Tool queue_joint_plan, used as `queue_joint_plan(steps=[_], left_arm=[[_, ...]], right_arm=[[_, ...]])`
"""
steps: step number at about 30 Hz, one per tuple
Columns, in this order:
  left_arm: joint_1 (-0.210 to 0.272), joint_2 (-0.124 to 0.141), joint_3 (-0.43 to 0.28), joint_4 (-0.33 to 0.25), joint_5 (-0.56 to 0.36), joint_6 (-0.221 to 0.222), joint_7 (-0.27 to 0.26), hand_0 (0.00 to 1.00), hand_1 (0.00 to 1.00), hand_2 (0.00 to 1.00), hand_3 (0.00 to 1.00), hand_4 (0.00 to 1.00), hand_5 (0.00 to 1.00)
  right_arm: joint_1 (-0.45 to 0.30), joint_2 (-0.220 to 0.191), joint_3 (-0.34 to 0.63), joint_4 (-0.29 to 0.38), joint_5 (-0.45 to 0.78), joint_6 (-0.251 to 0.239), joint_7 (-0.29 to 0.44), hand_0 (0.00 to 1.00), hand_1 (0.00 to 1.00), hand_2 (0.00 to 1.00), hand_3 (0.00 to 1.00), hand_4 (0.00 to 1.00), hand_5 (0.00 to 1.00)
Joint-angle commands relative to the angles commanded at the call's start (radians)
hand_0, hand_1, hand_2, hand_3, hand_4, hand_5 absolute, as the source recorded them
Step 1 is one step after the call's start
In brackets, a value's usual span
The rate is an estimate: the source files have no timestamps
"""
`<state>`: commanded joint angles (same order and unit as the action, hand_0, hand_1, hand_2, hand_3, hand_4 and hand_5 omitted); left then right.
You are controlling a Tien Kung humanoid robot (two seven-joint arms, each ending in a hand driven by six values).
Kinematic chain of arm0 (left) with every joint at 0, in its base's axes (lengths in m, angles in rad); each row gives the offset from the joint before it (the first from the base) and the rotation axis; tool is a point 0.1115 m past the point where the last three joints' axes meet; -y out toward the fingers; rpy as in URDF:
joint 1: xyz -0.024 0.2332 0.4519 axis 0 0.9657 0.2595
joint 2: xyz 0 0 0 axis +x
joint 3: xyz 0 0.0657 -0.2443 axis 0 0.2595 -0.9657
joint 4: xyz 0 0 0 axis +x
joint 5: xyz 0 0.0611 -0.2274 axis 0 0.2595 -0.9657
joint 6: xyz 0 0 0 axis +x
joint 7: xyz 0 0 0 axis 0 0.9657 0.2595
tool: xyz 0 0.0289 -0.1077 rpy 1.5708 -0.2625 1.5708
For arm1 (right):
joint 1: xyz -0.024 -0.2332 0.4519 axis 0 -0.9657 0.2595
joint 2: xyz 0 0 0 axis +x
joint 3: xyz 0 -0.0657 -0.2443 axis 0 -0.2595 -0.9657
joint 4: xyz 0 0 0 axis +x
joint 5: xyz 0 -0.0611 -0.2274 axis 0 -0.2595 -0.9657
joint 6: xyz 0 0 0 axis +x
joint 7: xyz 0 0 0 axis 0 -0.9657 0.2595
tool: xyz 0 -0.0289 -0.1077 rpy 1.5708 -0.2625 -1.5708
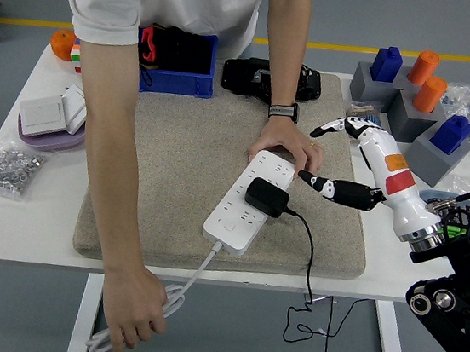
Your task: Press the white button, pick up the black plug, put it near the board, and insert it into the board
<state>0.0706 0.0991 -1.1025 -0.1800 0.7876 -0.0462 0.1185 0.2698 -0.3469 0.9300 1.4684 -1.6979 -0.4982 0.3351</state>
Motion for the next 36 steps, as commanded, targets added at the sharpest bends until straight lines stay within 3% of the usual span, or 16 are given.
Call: queue_joint_plan(steps=[4,8,15,20,36], left_arm=[[-0.017,0.002,0.002,0.0,-0.006,0.001,-0.002,0.705,0.664,0.584,0.674,0.664,0.255],[-0.036,0.017,0.054,0.0,-0.025,-0.003,0.003,0.705,0.664,0.585,0.675,0.665,0.257],[-0.01,0.021,0.002,0.0,0.005,0.002,0.003,0.705,0.664,0.585,0.675,0.664,0.255],[-0.004,0.015,0.019,0.0,-0.002,-0.001,0.002,0.705,0.663,0.585,0.675,0.665,0.256],[-0.003,0.02,-0.003,0.0,0.016,0.001,0.006,0.705,0.663,0.584,0.675,0.665,0.257]], right_arm=[[-0.044,-0.003,0.101,0.049,-0.009,0.005,-0.004,0.751,0.63,0.562,0.573,0.949,0.179],[-0.086,0.005,0.192,0.097,-0.01,0.011,-0.005,0.751,0.629,0.56,0.573,0.949,0.184],[-0.193,0.003,0.319,0.183,-0.011,0.016,-0.014,0.756,0.628,0.559,0.574,0.953,0.189],[-0.232,0.016,0.386,0.224,-0.003,0.01,-0.011,0.755,0.629,0.56,0.575,0.954,0.195],[-0.276,0.037,0.5,0.147,0.0,0.011,-0.035,0.762,0.634,0.564,0.577,0.951,0.208]])
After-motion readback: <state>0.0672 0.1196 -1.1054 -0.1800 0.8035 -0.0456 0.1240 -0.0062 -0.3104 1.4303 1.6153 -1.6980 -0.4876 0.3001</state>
